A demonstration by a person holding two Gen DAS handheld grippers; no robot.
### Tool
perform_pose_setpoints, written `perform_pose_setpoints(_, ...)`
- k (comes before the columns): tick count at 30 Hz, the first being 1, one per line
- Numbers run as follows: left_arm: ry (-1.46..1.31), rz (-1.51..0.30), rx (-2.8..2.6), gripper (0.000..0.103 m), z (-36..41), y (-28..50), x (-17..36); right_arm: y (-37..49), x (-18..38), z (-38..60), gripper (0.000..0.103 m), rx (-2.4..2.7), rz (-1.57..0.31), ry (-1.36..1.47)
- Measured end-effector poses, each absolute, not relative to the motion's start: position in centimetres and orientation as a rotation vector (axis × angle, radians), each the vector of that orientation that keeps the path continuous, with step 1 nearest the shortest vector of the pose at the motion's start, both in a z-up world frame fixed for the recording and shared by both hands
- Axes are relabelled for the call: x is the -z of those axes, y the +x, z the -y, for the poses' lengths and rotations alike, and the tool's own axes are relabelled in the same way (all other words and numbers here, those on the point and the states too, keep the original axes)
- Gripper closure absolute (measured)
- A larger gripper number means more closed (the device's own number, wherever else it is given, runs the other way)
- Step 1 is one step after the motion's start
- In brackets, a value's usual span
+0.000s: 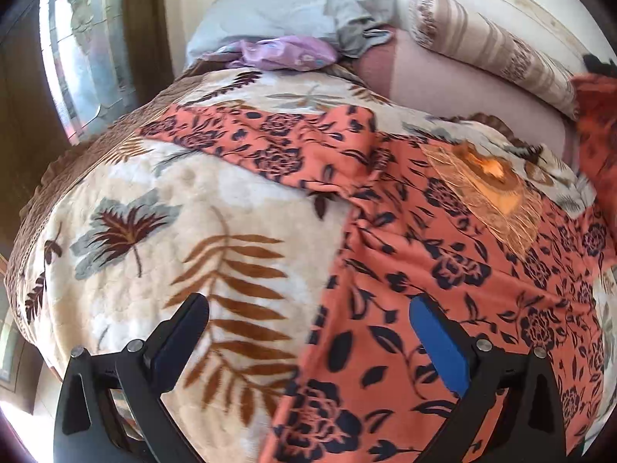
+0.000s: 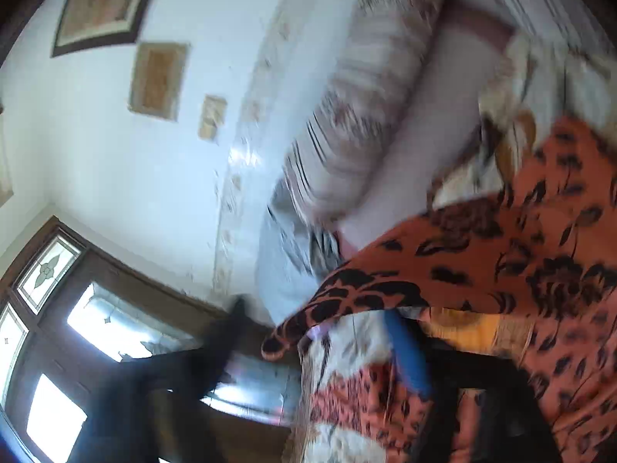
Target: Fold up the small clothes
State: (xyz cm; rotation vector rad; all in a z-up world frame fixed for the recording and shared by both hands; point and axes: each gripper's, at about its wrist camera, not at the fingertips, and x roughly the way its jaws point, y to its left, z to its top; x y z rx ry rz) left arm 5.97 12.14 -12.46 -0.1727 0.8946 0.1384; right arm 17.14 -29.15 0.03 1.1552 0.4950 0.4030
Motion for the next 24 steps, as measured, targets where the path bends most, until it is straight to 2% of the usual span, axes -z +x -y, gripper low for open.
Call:
perform_pose_setpoints(2,-0.181,-0.91,-0.159,0.0,-13.2,6.2,12.7,18.8,7.3,24.5,0.001,-0.414,-0.737,1.117)
perform_pose_setpoints(4,-0.188,-0.926,-0.159,0.0,-13.7,6.5,12.8,19.3,14.1,22.1,0.012,-0.359,-0.962,1.076)
perform_pose_setpoints(5,-0.188,-0.927,-0.154,0.0,-13.6,6.8,12.7,18.7,16.5,22.0,0.021,-0.336,-1.025,1.081)
perform_pose_setpoints(6,-0.189,-0.92,-0.147,0.0,-13.5,7.1,12.4,17.8,17.8,22.4,0.021,-0.317,-1.042,1.086)
perform_pose_setpoints(9,-0.23,-0.919,-0.061,0.0,-12.3,8.6,11.5,16.5,17.3,26.0,0.021,-0.273,-0.975,1.052)
perform_pose_setpoints(14,-0.481,-0.917,0.248,0.0,-7.3,14.1,10.0,13.4,12.1,32.8,0.019,-0.18,-0.856,0.848)
perform_pose_setpoints(20,-0.782,-1.1,0.444,0.001,-0.9,23.0,14.2,9.6,13.2,35.4,0.019,-0.147,-0.851,0.765)
perform_pose_setpoints(21,-0.797,-1.131,0.433,0.003,-0.1,24.1,15.2,9.1,13.4,35.8,0.019,-0.147,-0.849,0.765)
perform_pose_setpoints(24,-0.754,-1.207,0.364,0.017,1.5,26.1,18.0,8.1,13.9,36.9,0.019,-0.141,-0.843,0.772)
